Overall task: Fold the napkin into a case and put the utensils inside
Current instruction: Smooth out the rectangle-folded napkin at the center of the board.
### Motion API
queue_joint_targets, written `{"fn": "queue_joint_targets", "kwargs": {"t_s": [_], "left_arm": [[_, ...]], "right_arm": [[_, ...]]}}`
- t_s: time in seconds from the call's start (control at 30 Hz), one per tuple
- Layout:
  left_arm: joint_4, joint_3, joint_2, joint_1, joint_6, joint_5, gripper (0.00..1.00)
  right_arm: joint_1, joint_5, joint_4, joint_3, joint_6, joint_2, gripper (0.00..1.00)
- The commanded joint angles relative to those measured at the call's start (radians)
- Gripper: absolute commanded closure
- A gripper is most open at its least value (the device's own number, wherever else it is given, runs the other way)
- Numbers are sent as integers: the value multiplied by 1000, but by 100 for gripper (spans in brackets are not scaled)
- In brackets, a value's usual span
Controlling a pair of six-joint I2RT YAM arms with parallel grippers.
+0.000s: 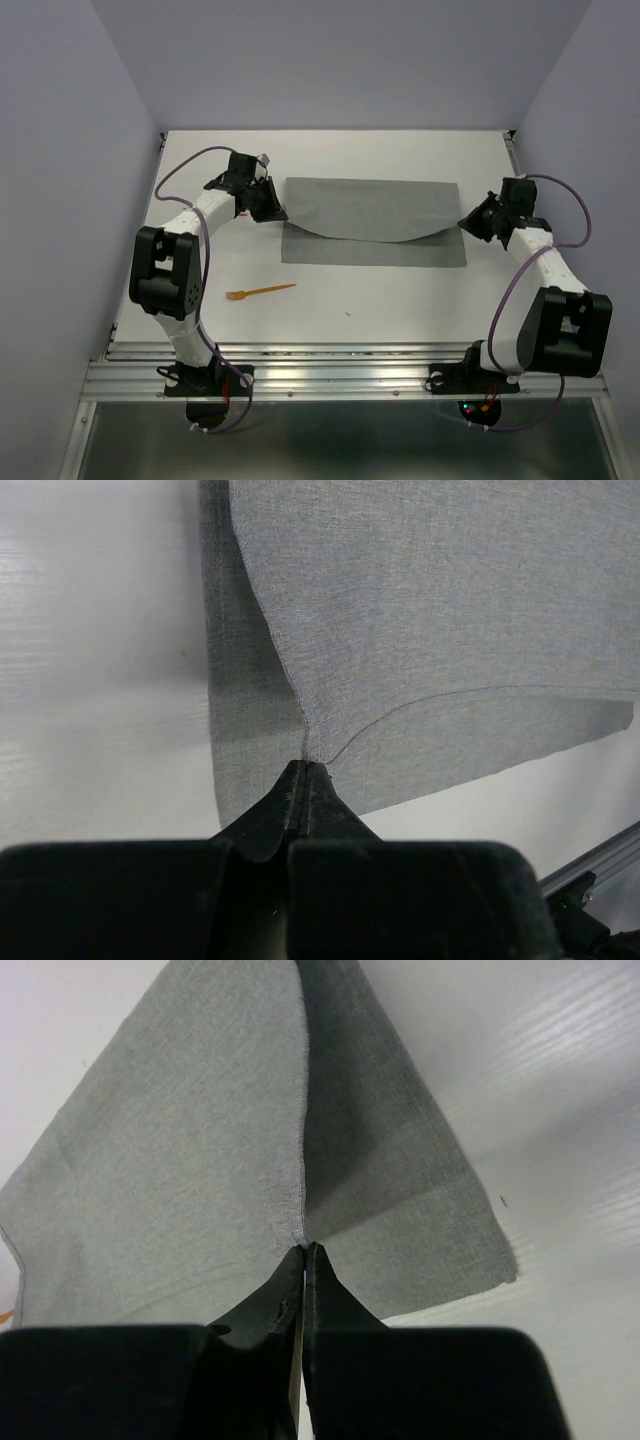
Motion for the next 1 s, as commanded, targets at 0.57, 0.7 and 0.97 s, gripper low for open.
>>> {"fn": "queue_joint_targets", "kwargs": {"t_s": [0.57,0.7,0.97], "left_arm": [[69,-195,-249,7,55,-29,100],[90,-261,-265,5,40,-7,100],[145,-346,-232,0,14,36,100]], "right_arm": [[-4,110,-78,-14,-20,-164,99],[-4,152,-79,-60,-20,-178,99],[-4,210,-79,-99,-26,-139,99]]}}
